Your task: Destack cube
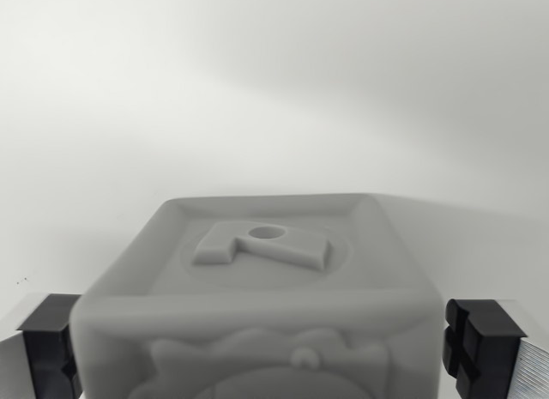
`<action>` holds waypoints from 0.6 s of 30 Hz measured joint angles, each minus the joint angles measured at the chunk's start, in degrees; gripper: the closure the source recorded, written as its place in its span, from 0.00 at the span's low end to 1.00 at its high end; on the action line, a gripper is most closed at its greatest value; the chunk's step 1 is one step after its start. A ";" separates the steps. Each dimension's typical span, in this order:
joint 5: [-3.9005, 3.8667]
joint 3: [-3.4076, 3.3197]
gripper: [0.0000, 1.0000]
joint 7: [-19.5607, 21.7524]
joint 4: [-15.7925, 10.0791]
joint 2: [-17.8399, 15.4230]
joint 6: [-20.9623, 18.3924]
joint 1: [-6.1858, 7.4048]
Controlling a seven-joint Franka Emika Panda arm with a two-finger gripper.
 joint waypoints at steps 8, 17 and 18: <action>0.00 0.00 0.00 0.00 -0.15 -0.43 -0.17 0.00; 0.00 0.00 0.00 0.00 -0.84 -2.58 -1.52 0.00; 0.00 0.00 0.00 0.00 -0.92 -2.88 -1.76 0.00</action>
